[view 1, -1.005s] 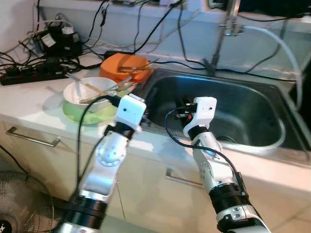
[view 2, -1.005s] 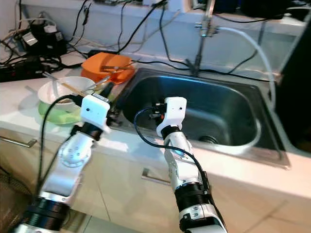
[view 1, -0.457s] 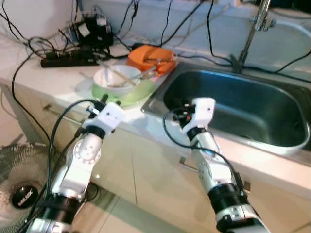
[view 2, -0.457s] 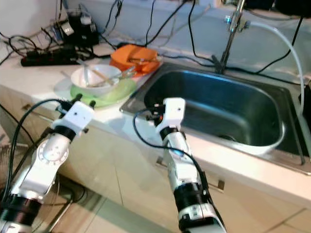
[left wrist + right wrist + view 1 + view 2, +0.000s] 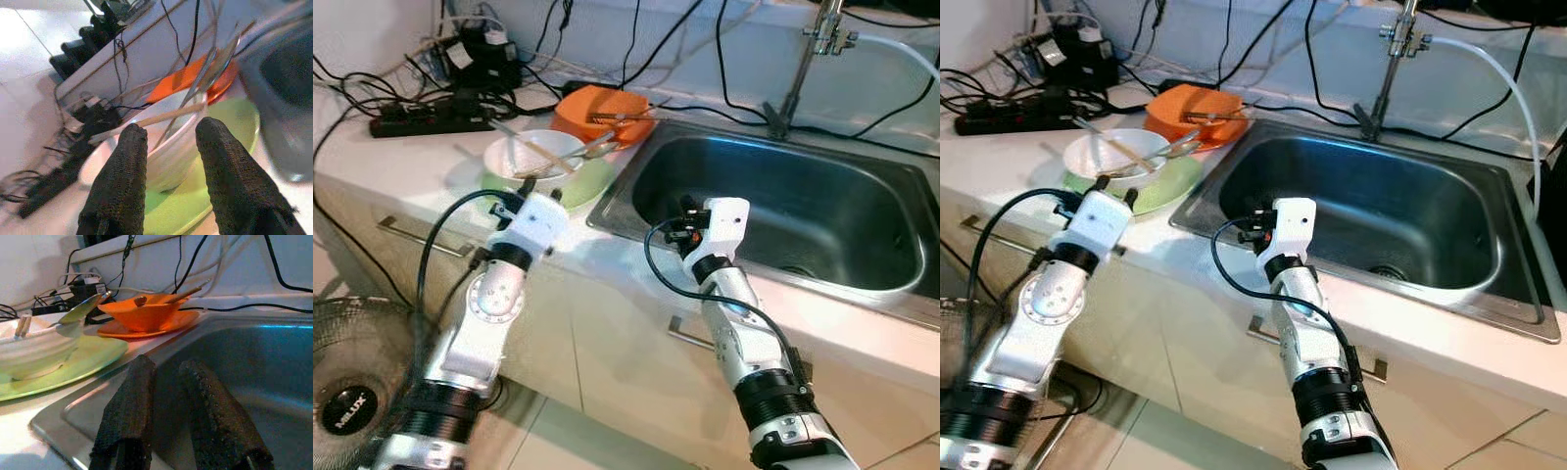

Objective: Kitchen organization

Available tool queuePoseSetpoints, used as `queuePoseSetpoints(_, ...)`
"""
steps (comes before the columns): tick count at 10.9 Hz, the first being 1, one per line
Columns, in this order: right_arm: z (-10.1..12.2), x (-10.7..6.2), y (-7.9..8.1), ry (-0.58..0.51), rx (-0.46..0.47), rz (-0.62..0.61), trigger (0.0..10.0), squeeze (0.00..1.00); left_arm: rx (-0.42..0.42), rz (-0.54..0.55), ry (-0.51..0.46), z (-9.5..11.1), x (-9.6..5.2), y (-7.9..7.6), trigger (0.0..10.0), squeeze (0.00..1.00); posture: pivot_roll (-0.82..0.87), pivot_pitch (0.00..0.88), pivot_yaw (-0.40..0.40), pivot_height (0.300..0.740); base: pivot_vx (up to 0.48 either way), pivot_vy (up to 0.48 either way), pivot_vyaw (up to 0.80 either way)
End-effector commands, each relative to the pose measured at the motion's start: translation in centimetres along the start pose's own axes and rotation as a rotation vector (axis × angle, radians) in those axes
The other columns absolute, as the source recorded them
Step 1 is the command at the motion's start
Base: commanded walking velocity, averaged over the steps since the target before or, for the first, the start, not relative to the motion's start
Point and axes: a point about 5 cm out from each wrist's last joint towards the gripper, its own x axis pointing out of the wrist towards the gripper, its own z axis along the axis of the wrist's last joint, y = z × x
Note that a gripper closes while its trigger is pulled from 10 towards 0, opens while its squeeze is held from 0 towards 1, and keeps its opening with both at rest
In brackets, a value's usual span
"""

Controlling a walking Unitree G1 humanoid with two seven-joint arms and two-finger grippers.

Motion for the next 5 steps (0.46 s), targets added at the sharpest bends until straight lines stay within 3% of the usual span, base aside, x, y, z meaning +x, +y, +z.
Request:
queuePoseSetpoints(1, 0.3, 0.2, 0.0, -0.008, 0.005, -0.003, 10.0, 0.00, -0.039, 0.011, -0.015, 0.2, 0.0, 0.2, 10.0, 0.00, 0.18, 0.006, -0.004, 0.740, 0.000, 0.000, 0.00)
queuePoseSetpoints(2, 0.4, 0.3, -0.1, -0.015, 0.010, -0.007, 10.0, 0.00, -0.117, 0.006, -0.072, 1.2, 0.0, -0.8, 10.0, 0.00, 0.18, 0.008, -0.005, 0.740, 0.000, 0.000, 0.00)
queuePoseSetpoints(4, 0.9, 0.4, -0.3, -0.035, 0.021, -0.020, 10.0, 0.00, -0.196, 0.012, -0.140, 2.3, 0.0, -1.4, 10.0, 0.00, 0.18, 0.014, -0.006, 0.740, 0.000, 0.000, 0.00)
queuePoseSetpoints(5, 1.5, 0.6, -0.2, -0.061, 0.025, -0.010, 10.0, 0.00, -0.215, 0.000, -0.155, 2.6, 0.0, -1.8, 10.0, 0.00, 0.18, 0.015, -0.006, 0.740, 0.000, 0.000, -0.54)
